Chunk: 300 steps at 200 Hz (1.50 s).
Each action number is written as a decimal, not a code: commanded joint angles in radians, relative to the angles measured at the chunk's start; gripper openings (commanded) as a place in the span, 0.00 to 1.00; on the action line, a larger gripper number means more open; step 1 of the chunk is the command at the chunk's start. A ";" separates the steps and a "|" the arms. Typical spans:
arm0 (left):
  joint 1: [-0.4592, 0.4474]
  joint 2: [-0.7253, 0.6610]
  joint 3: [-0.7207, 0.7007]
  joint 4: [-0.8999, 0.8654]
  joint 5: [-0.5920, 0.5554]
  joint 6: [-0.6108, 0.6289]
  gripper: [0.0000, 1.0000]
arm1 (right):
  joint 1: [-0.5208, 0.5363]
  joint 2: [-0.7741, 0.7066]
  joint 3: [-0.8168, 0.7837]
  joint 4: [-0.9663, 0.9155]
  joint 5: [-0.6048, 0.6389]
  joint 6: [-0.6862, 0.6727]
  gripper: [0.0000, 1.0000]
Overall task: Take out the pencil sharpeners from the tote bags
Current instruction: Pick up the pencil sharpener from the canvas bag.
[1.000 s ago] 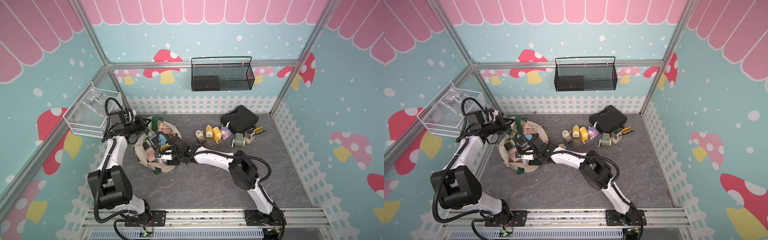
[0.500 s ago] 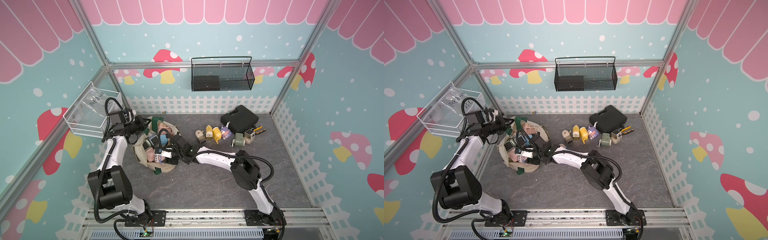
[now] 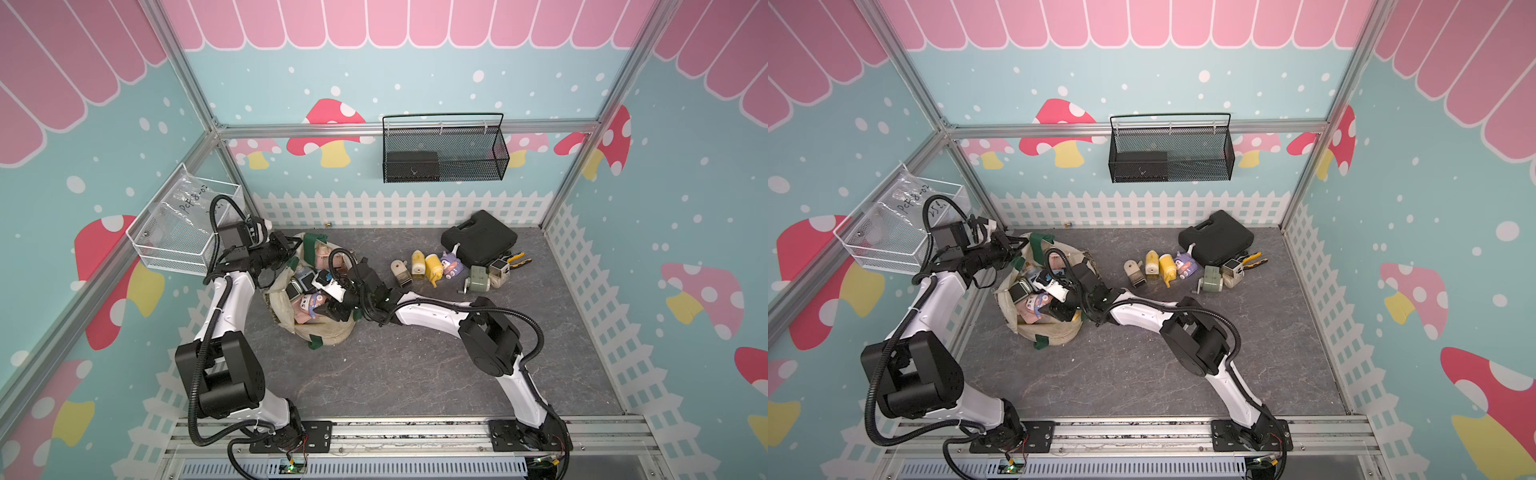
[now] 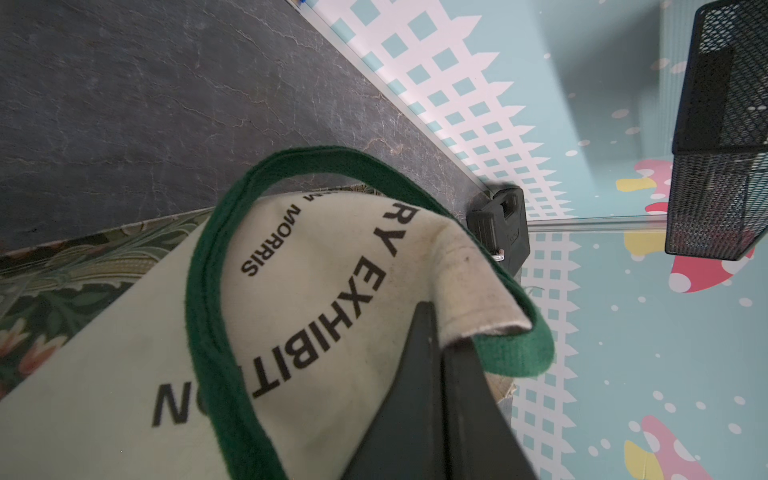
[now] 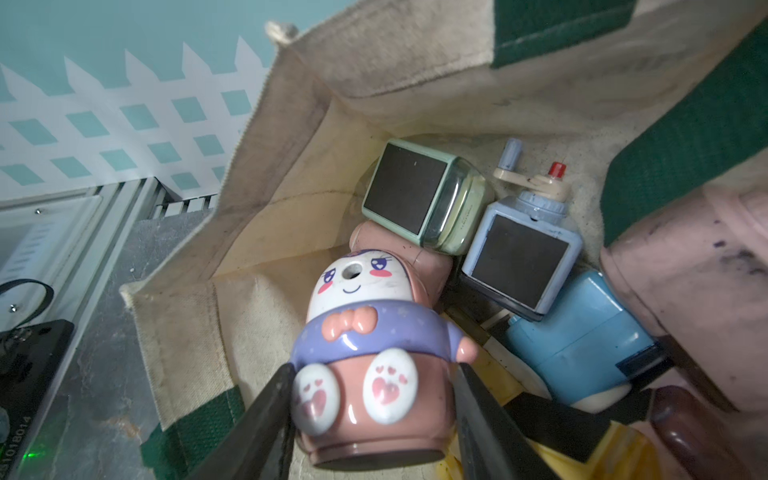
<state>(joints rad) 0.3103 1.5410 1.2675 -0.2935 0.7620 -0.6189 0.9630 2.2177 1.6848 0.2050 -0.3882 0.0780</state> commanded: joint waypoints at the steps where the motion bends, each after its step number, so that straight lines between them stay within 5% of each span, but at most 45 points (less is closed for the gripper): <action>1: 0.009 -0.013 -0.008 0.046 0.019 -0.008 0.00 | 0.003 0.059 -0.043 0.138 -0.075 0.177 0.58; 21: 0.009 -0.012 -0.010 0.045 0.018 -0.008 0.00 | 0.006 0.087 -0.045 0.155 -0.090 0.216 0.61; 38: 0.010 -0.010 -0.009 0.047 0.017 -0.007 0.00 | 0.006 0.082 -0.056 0.143 -0.092 0.209 0.73; 76: 0.010 -0.009 -0.008 0.046 0.019 -0.008 0.00 | 0.006 -0.025 -0.134 0.104 -0.063 0.026 0.88; 152: 0.010 -0.012 -0.008 0.046 0.017 -0.005 0.00 | -0.005 -0.032 0.076 -0.285 0.068 -0.366 0.92; 203: 0.010 -0.012 -0.007 0.046 0.019 -0.006 0.00 | 0.002 0.099 0.308 -0.453 0.071 -0.362 0.94; 300: 0.008 -0.012 -0.009 0.047 0.020 -0.007 0.00 | 0.035 0.264 0.455 -0.551 0.128 -0.305 0.99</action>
<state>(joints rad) 0.3111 1.5410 1.2675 -0.2901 0.7639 -0.6216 0.9844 2.4359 2.0972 -0.2935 -0.2985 -0.2382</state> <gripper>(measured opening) 0.043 0.984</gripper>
